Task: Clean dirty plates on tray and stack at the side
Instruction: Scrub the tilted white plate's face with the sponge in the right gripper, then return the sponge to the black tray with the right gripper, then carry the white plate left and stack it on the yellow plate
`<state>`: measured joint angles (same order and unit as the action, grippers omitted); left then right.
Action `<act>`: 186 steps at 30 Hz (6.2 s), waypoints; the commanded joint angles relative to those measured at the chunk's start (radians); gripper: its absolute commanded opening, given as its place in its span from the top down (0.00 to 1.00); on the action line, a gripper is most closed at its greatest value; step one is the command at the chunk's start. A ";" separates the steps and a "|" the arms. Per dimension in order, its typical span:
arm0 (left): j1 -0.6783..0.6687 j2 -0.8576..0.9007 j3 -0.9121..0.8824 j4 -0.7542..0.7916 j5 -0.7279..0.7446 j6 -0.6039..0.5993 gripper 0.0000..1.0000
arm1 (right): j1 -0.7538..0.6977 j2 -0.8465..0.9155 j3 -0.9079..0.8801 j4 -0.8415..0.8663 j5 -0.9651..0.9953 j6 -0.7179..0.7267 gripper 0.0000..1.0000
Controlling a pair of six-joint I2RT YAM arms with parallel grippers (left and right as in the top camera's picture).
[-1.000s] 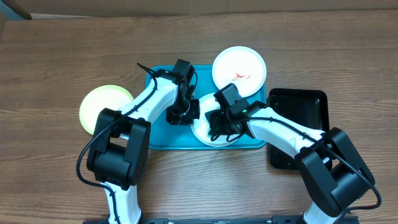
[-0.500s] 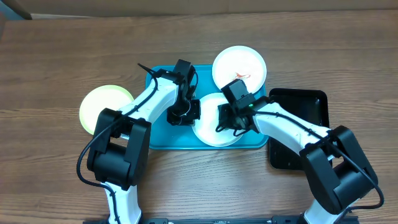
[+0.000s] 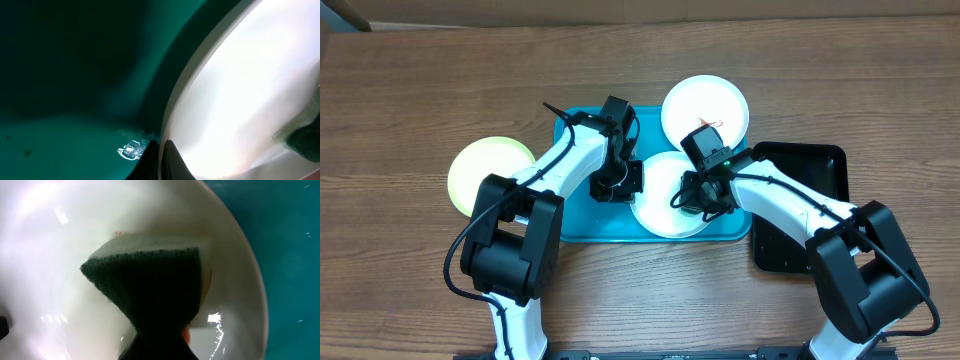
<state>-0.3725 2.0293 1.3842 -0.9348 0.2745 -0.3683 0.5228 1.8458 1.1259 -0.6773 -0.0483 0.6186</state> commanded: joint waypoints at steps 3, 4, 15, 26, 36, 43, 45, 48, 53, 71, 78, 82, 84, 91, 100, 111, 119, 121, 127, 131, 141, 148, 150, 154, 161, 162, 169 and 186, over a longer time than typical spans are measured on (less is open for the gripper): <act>-0.003 0.013 -0.014 -0.014 -0.015 -0.006 0.96 | -0.043 0.017 0.107 -0.019 0.058 -0.089 0.96; -0.003 0.013 -0.014 -0.014 -0.015 -0.006 0.96 | -0.044 0.017 0.137 -0.031 0.059 -0.105 0.96; -0.002 0.013 -0.014 -0.011 -0.016 -0.006 0.96 | -0.085 0.016 0.396 -0.293 0.073 -0.116 0.96; 0.027 0.013 -0.014 -0.014 -0.049 -0.006 0.96 | -0.289 -0.028 0.397 -0.504 0.070 -0.109 0.96; 0.047 0.012 -0.013 -0.022 -0.048 -0.006 0.96 | -0.502 -0.047 0.334 -0.555 -0.101 -0.300 0.96; 0.047 0.012 -0.013 -0.022 -0.048 -0.006 0.96 | -0.613 -0.047 0.203 -0.523 -0.238 -0.426 0.96; 0.047 0.012 -0.013 -0.022 -0.048 -0.006 0.96 | -0.620 -0.047 0.154 -0.489 -0.238 -0.426 0.96; 0.047 0.012 -0.013 -0.022 -0.048 -0.006 0.96 | -0.620 -0.047 0.063 -0.403 -0.239 -0.418 0.96; 0.047 0.012 -0.013 -0.026 -0.048 -0.006 0.96 | -0.620 -0.047 -0.105 -0.210 -0.241 -0.381 0.96; 0.047 0.012 -0.013 -0.029 -0.048 -0.006 0.96 | -0.620 -0.158 -0.021 -0.237 -0.243 -0.338 0.96; 0.047 0.012 -0.013 -0.029 -0.048 -0.006 0.96 | -0.620 -0.227 -0.010 -0.302 -0.121 -0.330 0.96; 0.047 0.012 -0.013 -0.030 -0.048 -0.006 0.96 | -0.620 -0.226 -0.075 -0.296 -0.028 -0.273 0.96; 0.047 0.012 -0.013 -0.030 -0.048 -0.006 0.96 | -0.620 -0.226 -0.120 -0.270 -0.015 -0.266 0.96; 0.047 0.012 -0.013 -0.031 -0.048 -0.006 0.96 | -0.620 -0.224 -0.334 -0.081 -0.020 -0.234 0.94; 0.047 0.012 -0.013 -0.032 -0.048 -0.006 0.96 | -0.620 -0.226 -0.285 -0.051 -0.198 -0.310 0.92; 0.060 0.012 -0.013 -0.034 -0.048 -0.005 0.96 | -0.620 -0.230 0.005 -0.274 -0.143 -0.312 0.96; 0.060 0.012 -0.013 -0.034 -0.048 -0.005 0.96 | -0.618 -0.226 -0.032 -0.188 -0.148 -0.311 0.96; 0.060 0.012 -0.013 -0.033 -0.049 -0.006 0.96 | -0.618 -0.224 -0.049 -0.165 -0.154 -0.310 0.96; 0.060 0.012 -0.013 -0.033 -0.049 -0.006 0.96 | -0.618 -0.204 -0.161 -0.016 -0.210 -0.307 0.96; 0.060 0.012 -0.014 -0.033 -0.048 -0.006 0.96 | -0.618 -0.200 -0.251 0.111 -0.216 -0.304 0.92; 0.060 0.012 -0.013 -0.034 -0.048 -0.006 0.96 | -0.619 -0.200 -0.324 0.192 -0.220 -0.305 0.89; 0.060 -0.002 0.027 -0.045 -0.058 -0.005 0.96 | -0.619 -0.232 -0.164 0.029 -0.218 -0.313 0.89; 0.060 -0.023 0.042 -0.047 -0.076 -0.006 0.96 | -0.619 -0.243 -0.109 -0.036 -0.206 -0.312 0.89; 0.060 -0.087 0.054 -0.048 -0.140 -0.006 0.96 | -0.619 -0.256 -0.014 -0.173 -0.192 -0.351 0.88; 0.060 -0.212 0.054 -0.096 -0.270 -0.040 0.96 | -0.619 -0.256 0.019 -0.362 -0.127 -0.388 0.86; 0.060 -0.229 0.054 -0.104 -0.293 -0.042 0.96 | -0.619 -0.256 0.019 -0.383 -0.106 -0.388 0.86; 0.057 -0.358 0.054 -0.121 -0.520 -0.119 0.96 | -0.619 -0.256 0.019 -0.430 -0.041 -0.388 0.86; -0.036 -0.441 0.054 -0.099 -1.093 -0.230 0.96 | -0.619 -0.256 -0.008 -0.428 -0.030 -0.389 0.75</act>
<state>-0.3668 1.5997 1.4162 -1.0489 -0.6510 -0.5709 -0.1020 1.6089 1.1309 -1.1103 -0.0891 0.2340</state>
